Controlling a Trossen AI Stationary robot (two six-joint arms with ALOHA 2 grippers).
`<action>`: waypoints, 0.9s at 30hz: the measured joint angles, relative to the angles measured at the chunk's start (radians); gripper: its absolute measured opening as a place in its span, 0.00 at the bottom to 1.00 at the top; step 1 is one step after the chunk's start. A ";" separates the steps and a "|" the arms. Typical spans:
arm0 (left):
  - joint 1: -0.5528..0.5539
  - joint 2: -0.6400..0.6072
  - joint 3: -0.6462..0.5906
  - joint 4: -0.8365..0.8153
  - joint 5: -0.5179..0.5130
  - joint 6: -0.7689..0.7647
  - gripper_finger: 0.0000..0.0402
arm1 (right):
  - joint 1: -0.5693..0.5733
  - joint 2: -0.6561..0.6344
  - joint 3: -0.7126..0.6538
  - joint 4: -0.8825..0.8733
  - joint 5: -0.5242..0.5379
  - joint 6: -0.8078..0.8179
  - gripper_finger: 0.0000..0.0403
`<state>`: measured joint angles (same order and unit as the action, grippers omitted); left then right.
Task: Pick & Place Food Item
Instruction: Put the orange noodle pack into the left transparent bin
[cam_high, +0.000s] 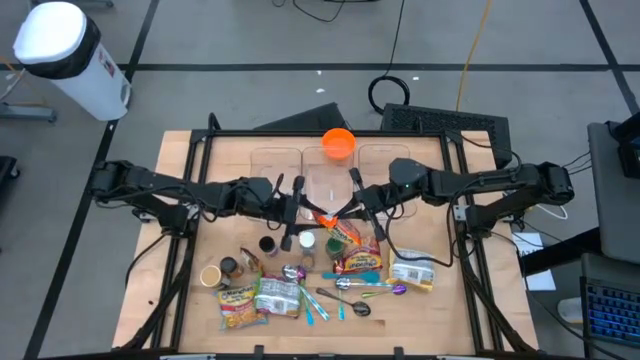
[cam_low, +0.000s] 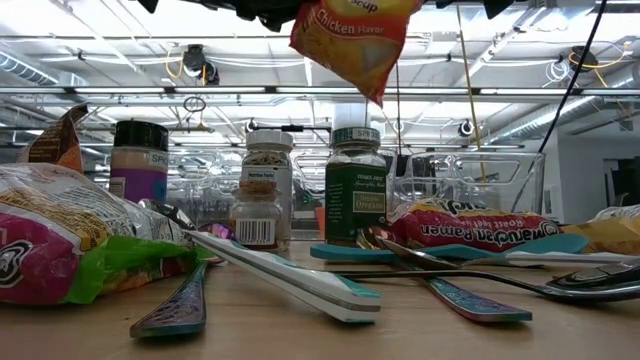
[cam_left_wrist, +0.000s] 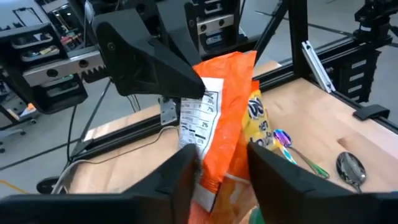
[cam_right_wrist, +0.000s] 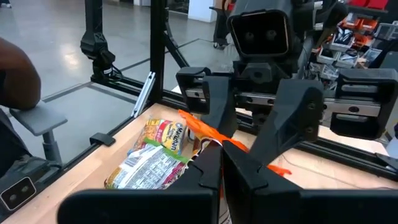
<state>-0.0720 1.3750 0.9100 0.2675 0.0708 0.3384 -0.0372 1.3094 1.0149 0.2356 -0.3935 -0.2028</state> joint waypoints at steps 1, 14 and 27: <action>0.000 0.000 0.000 -0.001 0.000 0.000 0.30 | 0.000 0.000 0.000 0.000 0.000 0.000 0.00; 0.002 -0.118 -0.001 -0.161 -0.227 -0.019 0.04 | -0.039 -0.071 0.001 -0.120 0.161 -0.009 0.22; 0.319 -0.412 -0.380 0.061 -0.225 -0.093 0.01 | -0.046 -0.231 0.000 -0.473 0.265 0.098 0.50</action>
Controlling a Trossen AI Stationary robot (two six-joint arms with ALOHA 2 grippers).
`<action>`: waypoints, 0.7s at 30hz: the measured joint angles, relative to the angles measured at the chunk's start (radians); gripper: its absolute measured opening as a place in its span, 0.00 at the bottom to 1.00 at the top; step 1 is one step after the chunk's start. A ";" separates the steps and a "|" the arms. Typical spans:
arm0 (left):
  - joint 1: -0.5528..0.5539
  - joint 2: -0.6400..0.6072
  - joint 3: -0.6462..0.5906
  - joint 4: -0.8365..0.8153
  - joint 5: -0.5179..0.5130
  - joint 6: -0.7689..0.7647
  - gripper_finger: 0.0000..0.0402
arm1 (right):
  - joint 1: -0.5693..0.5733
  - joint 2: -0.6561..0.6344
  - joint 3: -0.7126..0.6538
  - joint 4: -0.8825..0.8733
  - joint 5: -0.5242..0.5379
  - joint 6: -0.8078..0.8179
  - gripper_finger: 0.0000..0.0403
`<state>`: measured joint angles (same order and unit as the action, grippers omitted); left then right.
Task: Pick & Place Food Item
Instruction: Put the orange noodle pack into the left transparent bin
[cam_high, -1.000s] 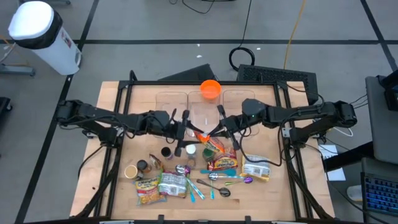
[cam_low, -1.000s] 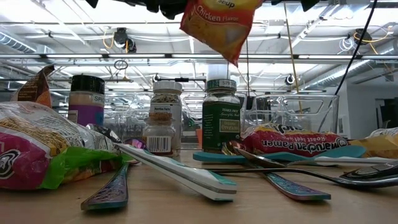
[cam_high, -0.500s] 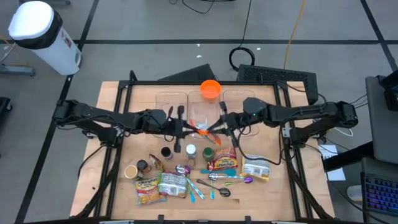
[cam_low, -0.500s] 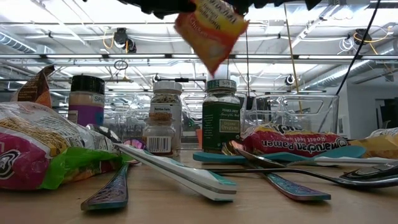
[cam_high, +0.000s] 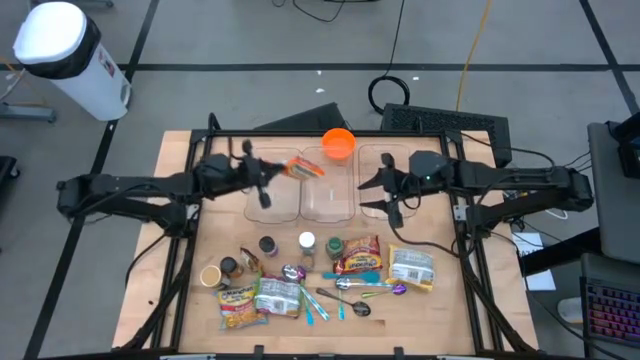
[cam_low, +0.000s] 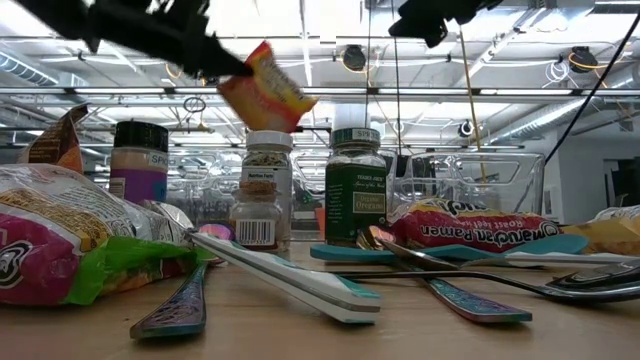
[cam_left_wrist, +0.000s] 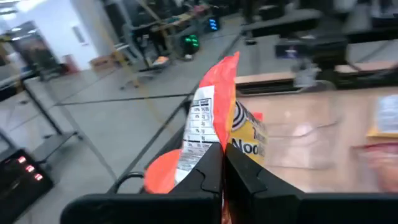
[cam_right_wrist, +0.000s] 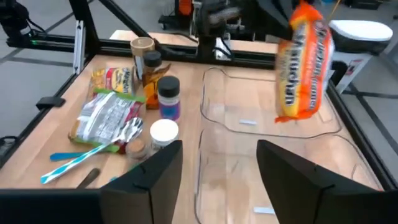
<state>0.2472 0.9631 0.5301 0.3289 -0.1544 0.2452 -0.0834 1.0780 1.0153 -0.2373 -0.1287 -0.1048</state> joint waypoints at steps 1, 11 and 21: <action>0.031 -0.016 -0.031 0.019 0.010 0.004 0.02 | 0.000 -0.002 0.000 -0.008 0.000 0.001 0.50; 0.279 0.011 -0.200 0.136 0.024 0.030 0.01 | 0.000 0.000 0.000 -0.007 -0.002 -0.022 0.47; 0.370 0.180 -0.201 0.117 -0.001 -0.032 0.01 | 0.000 0.000 0.000 -0.008 -0.002 -0.013 0.47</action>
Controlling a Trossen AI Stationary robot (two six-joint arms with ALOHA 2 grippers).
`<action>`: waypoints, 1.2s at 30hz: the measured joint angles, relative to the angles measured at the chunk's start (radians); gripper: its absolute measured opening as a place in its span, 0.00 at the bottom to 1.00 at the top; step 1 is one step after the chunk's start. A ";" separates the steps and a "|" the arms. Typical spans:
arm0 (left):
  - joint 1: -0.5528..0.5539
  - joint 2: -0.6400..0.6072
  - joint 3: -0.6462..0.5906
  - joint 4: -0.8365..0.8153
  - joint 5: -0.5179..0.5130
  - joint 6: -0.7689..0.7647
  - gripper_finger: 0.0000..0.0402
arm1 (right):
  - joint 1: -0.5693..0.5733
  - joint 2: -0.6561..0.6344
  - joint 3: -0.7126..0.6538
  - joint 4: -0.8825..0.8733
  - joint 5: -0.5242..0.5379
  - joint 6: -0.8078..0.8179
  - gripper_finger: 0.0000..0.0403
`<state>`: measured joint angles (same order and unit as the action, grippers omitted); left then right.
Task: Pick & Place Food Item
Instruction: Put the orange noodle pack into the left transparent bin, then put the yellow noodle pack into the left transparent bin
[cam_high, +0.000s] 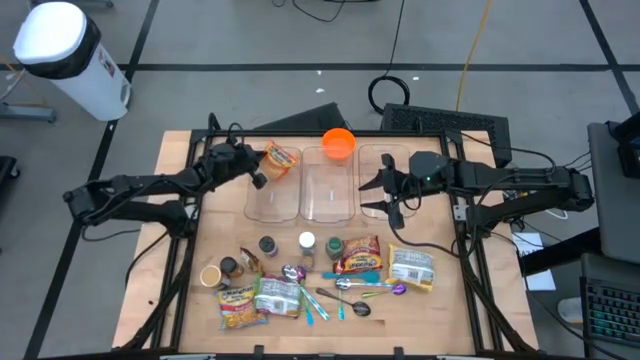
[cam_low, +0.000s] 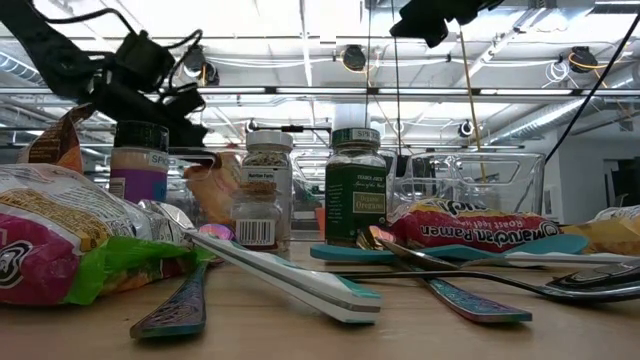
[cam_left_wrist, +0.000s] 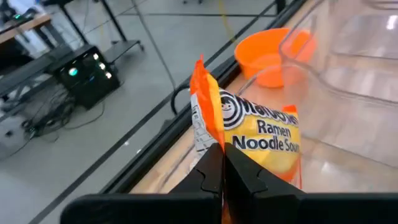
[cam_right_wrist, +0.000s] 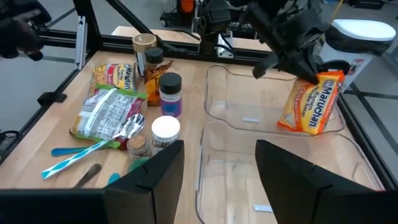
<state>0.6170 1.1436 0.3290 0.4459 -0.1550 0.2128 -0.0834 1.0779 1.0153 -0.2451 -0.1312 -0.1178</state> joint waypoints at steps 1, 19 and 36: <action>0.001 0.009 0.000 0.002 -0.009 -0.004 0.01 | 0.000 0.000 0.000 0.000 0.000 0.001 0.47; -0.076 -0.048 0.001 0.031 -0.225 0.001 0.63 | 0.000 0.000 0.000 -0.007 -0.001 -0.006 0.48; -0.294 -0.310 0.001 0.032 -0.078 -0.066 0.81 | 0.172 0.000 0.000 -0.279 -0.084 0.057 0.49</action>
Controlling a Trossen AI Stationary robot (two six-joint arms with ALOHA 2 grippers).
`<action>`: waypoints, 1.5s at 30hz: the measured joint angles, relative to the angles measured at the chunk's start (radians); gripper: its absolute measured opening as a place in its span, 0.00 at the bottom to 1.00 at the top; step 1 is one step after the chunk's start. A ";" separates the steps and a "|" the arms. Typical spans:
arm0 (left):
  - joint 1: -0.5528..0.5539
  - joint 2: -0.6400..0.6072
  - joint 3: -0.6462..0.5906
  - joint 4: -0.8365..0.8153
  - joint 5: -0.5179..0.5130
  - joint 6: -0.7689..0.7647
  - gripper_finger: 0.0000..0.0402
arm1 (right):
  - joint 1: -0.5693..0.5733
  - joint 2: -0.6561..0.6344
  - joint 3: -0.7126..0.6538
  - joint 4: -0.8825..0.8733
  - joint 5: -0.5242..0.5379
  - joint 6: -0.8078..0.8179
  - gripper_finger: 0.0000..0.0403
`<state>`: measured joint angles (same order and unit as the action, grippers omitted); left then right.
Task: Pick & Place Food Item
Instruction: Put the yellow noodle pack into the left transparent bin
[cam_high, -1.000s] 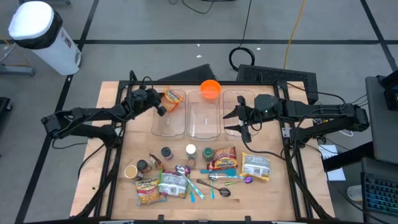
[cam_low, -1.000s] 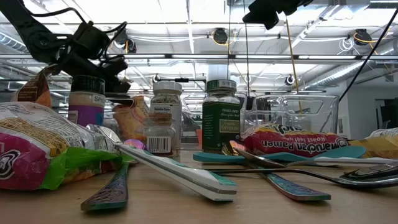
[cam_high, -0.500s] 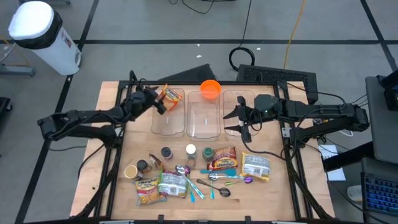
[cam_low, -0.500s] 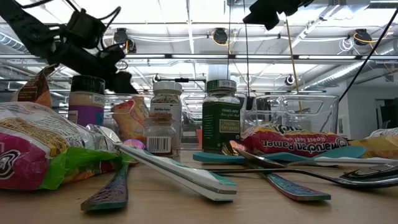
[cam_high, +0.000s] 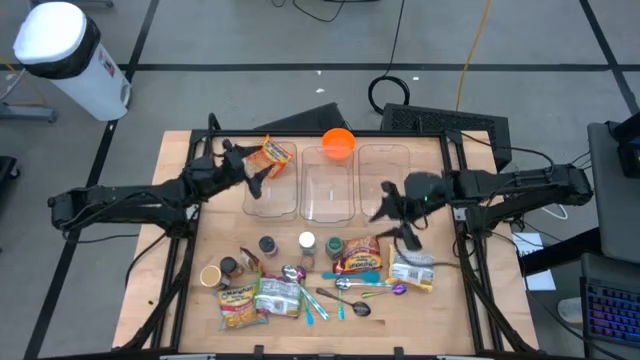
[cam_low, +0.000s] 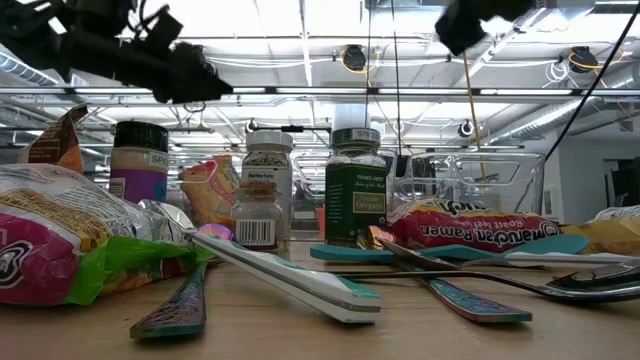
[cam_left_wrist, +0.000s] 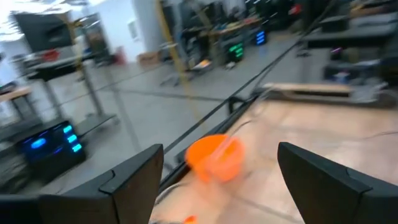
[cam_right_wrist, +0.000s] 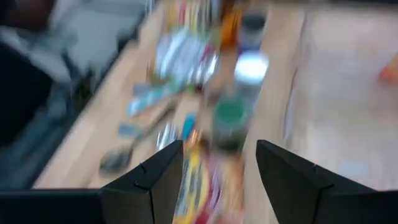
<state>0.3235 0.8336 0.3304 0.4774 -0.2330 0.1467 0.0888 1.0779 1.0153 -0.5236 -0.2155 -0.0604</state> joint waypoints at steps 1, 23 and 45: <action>-0.012 -0.007 0.000 0.000 0.006 0.000 0.81 | 0.027 0.000 -0.003 -0.044 0.019 0.016 0.49; -0.071 -0.017 0.000 0.002 0.005 -0.052 0.81 | 0.403 0.087 -0.366 0.071 0.321 0.419 0.48; -0.071 -0.017 0.000 -0.003 0.006 -0.074 0.81 | 0.395 0.174 -0.366 0.063 0.263 0.416 0.04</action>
<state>0.2527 0.8169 0.3305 0.4744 -0.2273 0.0727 0.4839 1.2514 0.6495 -0.4603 0.0478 0.3553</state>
